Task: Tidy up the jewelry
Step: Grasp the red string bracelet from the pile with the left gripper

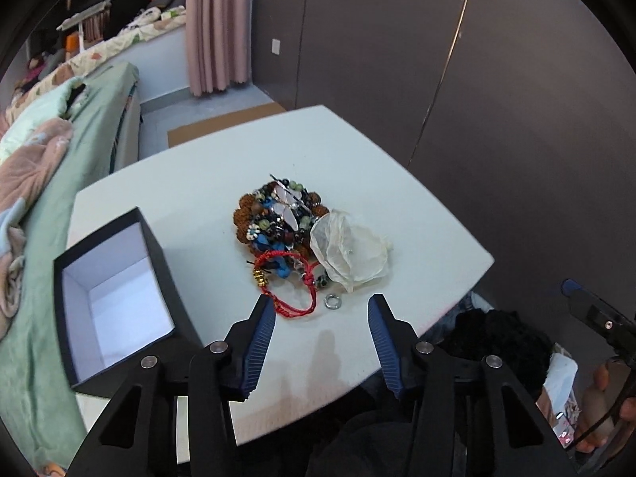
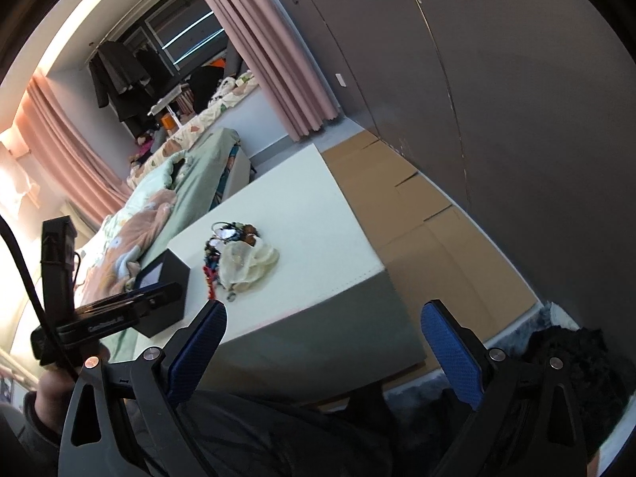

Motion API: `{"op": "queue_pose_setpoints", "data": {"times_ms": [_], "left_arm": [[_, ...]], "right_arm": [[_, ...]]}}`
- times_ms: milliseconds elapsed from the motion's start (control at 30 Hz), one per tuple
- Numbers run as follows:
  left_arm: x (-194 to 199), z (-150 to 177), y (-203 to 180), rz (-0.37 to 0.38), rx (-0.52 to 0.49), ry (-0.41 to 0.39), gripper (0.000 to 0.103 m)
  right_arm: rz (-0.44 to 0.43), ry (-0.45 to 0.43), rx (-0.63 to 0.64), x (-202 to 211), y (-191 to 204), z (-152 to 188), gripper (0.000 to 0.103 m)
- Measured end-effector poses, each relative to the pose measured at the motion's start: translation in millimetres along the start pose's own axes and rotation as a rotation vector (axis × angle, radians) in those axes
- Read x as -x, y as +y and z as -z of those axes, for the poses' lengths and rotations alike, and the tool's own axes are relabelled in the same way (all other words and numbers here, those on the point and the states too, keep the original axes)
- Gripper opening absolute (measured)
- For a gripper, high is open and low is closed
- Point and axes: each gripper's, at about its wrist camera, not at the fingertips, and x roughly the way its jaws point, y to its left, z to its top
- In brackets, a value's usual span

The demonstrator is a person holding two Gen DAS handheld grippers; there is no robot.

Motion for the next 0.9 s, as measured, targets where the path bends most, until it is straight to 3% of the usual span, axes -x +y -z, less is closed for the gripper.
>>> {"op": "queue_pose_setpoints", "data": {"times_ms": [133,200,233,333,400,433,533,900], "left_arm": [[-21.3,-2.5,-0.1,-0.013,-0.011,0.025,0.049],[-38.8,-4.8,1.0,-0.002,-0.013,0.088,0.039],[-44.0,-5.4,2.1,0.007,-0.009,0.113,0.025],[-52.1,-5.3,6.9,0.012,0.001,0.149,0.024],[-52.0,-4.4,9.7,0.026,0.011,0.154,0.014],[-51.0,-3.6,9.8,0.030,0.011,0.152,0.008],[-45.0,-2.8,8.1,0.022,0.008,0.125,0.003],[6.9,-6.3,19.7,0.021,0.047,-0.025,0.002]], "right_arm": [[-0.002,0.019,0.004,-12.1,-2.1,-0.1,0.099],[-0.005,0.029,0.012,-17.4,-1.4,0.0,0.098],[-0.008,0.033,0.015,-19.8,-1.1,0.1,0.098],[-0.010,0.047,0.022,-27.4,1.8,0.8,0.098],[-0.018,0.052,0.023,-31.0,4.0,-0.4,0.098],[-0.025,0.052,0.027,-33.2,7.0,-1.0,0.098],[-0.040,0.058,0.036,-41.1,15.2,-3.2,0.098],[-0.098,0.106,0.046,-68.5,52.5,-25.0,0.093]]}}
